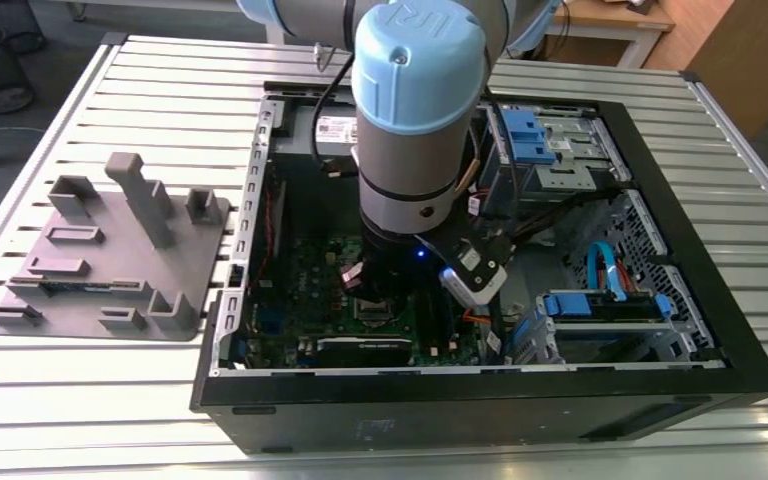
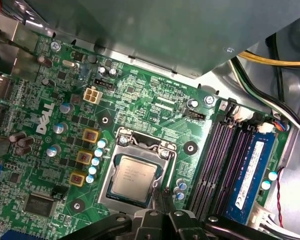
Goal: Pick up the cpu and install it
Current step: 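Install the first cpu locking lever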
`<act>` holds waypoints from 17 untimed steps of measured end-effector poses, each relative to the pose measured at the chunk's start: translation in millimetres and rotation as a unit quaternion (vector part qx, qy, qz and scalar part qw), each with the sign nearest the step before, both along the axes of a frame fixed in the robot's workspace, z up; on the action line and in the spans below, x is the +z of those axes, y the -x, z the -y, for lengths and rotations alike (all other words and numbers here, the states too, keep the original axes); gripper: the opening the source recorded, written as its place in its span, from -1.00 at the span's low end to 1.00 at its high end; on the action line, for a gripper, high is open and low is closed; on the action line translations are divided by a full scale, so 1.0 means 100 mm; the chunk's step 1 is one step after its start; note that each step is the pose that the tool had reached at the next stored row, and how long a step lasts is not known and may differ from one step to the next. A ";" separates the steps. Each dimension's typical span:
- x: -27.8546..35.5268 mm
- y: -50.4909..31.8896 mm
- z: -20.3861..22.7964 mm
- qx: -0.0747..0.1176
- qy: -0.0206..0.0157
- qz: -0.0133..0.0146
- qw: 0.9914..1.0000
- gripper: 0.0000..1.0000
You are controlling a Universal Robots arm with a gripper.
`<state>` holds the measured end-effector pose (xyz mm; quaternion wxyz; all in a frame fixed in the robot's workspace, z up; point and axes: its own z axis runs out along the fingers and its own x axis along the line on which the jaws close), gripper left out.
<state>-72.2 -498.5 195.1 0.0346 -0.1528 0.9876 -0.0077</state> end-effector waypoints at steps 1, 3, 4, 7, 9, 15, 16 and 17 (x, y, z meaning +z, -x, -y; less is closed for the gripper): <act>-0.003 -0.004 0.002 0.000 0.000 0.000 1.000 -0.79; -0.009 -0.013 0.007 0.000 0.000 0.000 1.000 -0.79; -0.012 -0.017 0.009 0.000 0.000 0.000 1.000 -0.79; -0.022 -0.024 0.015 0.000 0.000 0.000 1.000 -0.79; -0.025 -0.026 0.020 0.000 0.000 0.000 1.000 -0.79; -0.036 -0.030 0.051 0.000 0.000 0.000 1.000 -0.79; -0.039 -0.033 0.053 0.000 0.000 0.000 1.000 -0.79; -0.043 -0.036 0.055 0.000 0.000 0.000 1.000 -0.79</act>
